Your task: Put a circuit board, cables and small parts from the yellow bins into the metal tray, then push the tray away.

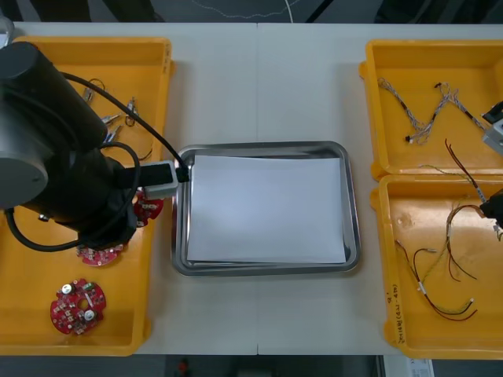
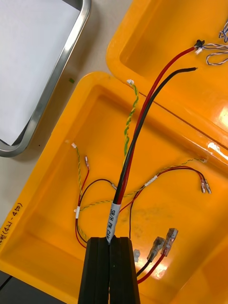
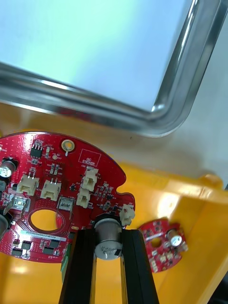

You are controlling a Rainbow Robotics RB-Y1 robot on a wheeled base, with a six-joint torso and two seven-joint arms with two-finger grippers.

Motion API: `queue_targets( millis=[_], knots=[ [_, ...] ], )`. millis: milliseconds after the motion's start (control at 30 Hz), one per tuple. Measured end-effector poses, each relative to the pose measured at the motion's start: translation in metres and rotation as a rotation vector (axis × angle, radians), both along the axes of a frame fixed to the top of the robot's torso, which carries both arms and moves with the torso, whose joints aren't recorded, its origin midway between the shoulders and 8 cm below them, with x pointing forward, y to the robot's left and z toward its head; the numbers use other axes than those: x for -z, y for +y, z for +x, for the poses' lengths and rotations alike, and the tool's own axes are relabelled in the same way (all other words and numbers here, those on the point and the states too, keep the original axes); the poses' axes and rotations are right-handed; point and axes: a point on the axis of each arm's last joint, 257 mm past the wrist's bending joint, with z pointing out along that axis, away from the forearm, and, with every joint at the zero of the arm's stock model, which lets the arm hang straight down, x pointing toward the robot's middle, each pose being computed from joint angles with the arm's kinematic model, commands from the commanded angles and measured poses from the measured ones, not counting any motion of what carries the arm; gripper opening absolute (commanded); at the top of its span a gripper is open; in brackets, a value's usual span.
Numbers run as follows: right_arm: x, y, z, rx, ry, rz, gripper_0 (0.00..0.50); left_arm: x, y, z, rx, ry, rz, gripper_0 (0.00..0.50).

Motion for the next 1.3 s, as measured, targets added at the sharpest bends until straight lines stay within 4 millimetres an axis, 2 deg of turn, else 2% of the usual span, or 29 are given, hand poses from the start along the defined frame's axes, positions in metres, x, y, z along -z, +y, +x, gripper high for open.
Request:
queue_targets(
  millis=[200,567,967,1300],
  knots=[
    [0.000,0.000,0.000,0.001,0.000,-0.001,0.000,0.005,-0.029,0.007,-0.057,-0.002,-0.043,0.000],
    [0.000,0.000,0.000,0.001,-0.001,-0.001,0.000,0.022,-0.074,0.004,0.034,0.005,-0.025,0.000],
    [0.000,0.000,0.000,0.001,0.000,-0.001,0.000,0.060,-0.091,0.006,0.054,0.040,-0.005,0.000],
    [0.000,0.000,0.000,0.001,0.000,-0.001,0.000,0.082,-0.107,0.014,0.055,0.052,-0.001,0.000]
  ],
)
